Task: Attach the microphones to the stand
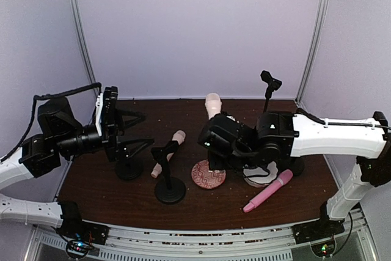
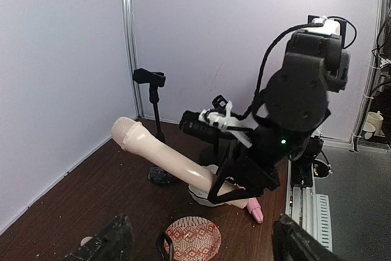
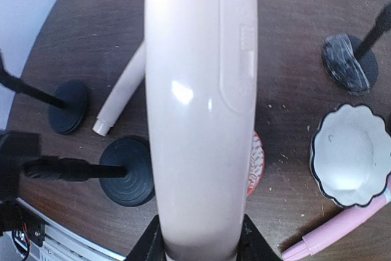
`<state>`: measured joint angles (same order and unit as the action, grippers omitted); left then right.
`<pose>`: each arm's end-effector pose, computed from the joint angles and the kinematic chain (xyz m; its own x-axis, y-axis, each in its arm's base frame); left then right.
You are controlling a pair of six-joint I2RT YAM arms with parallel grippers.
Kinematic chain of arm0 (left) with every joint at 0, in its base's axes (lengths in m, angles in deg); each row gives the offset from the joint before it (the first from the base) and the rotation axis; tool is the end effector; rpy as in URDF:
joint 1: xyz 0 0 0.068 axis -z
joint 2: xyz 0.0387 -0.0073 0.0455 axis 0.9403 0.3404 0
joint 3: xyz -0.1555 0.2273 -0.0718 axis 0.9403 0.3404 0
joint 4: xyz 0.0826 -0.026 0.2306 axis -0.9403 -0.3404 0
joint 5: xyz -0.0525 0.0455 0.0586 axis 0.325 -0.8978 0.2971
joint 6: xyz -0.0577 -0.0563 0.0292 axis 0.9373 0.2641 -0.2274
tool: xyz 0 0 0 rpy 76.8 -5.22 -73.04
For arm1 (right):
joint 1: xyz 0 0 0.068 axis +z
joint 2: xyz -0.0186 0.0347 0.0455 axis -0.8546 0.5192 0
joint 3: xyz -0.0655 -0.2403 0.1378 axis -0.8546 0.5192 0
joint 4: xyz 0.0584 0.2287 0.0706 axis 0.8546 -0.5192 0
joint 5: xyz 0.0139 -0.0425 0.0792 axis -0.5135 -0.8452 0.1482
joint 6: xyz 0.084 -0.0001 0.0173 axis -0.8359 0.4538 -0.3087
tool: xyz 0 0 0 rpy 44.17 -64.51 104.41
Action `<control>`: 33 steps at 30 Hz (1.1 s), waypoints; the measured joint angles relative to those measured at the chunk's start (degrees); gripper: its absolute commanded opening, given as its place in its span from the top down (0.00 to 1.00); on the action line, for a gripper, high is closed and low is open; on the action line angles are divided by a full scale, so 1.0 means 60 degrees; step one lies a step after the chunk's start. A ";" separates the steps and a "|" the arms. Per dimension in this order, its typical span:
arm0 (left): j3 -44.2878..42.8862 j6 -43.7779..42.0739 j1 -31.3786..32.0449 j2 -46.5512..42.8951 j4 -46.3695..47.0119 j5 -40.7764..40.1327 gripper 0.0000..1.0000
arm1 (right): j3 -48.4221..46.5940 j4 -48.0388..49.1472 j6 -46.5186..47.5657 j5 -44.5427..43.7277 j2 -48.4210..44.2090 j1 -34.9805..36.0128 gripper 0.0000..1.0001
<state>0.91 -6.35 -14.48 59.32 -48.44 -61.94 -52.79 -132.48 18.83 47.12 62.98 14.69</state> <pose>0.0951 -0.1720 0.3715 -0.1126 -0.0163 -0.9935 0.9324 0.3439 -0.1114 0.1267 0.3144 0.2939 -0.8348 0.0011 -0.5505 -0.1644 0.9539 0.2512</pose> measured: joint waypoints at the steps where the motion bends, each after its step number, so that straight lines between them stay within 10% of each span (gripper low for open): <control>1: 0.0000 0.0069 0.0000 0.0120 0.0069 0.0000 0.19 | 0.0091 0.0321 0.0379 -0.0164 -0.0149 0.0138 0.98; 15: -0.0918 0.1300 0.0000 0.2871 0.1180 0.0568 0.19 | 0.4911 0.8925 0.8327 0.0273 -0.3716 0.0448 1.00; 33: -0.1927 0.1938 0.0000 0.4033 0.3854 0.2135 0.56 | 0.5002 1.0961 1.0939 0.3464 -0.3144 -0.0317 1.00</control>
<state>-10.66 5.27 -14.48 83.52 -25.32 -49.13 -22.78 -66.71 84.47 67.91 44.12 12.79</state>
